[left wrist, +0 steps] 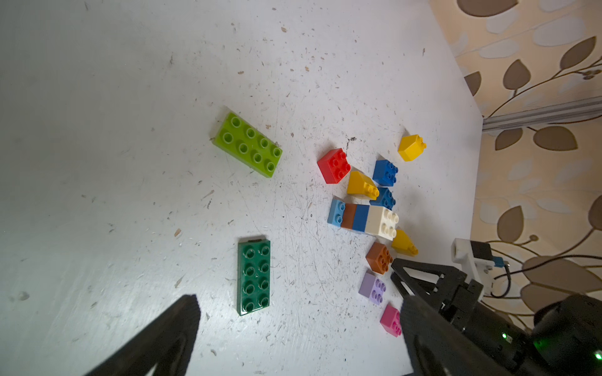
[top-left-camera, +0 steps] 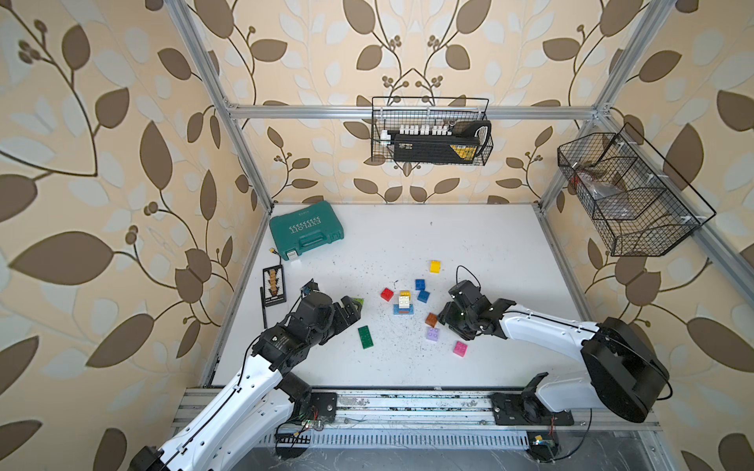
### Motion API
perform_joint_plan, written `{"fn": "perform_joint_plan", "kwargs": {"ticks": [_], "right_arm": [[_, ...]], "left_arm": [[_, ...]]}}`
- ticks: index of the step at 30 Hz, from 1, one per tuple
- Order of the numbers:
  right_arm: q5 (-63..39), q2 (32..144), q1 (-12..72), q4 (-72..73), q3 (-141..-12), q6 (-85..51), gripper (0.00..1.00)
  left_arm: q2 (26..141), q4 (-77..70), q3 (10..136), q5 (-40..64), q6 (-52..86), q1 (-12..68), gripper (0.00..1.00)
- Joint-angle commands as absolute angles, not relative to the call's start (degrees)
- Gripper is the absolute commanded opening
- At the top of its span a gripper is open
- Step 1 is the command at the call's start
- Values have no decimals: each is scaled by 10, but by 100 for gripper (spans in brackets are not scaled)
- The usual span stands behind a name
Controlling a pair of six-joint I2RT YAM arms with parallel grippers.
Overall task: Assemble the number 1 with lego
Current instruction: Pick up the lego brick from the center of the board.
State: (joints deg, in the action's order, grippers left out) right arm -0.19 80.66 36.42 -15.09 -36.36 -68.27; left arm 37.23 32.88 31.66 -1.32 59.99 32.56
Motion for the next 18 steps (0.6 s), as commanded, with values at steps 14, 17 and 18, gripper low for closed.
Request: {"fn": "perform_joint_plan", "kwargs": {"ticks": [14,17,18], "right_arm": [[46,920,298,-186,-481,-611,61],[18,957,284,-183,-518,-577,60],[9,974,281,-197,-537,-563,60]], "left_arm": [[379,298,318,-9,583,319,99],[392,294,322,-6,579,319,99],[397,294,324,-6,578,319,99]]}}
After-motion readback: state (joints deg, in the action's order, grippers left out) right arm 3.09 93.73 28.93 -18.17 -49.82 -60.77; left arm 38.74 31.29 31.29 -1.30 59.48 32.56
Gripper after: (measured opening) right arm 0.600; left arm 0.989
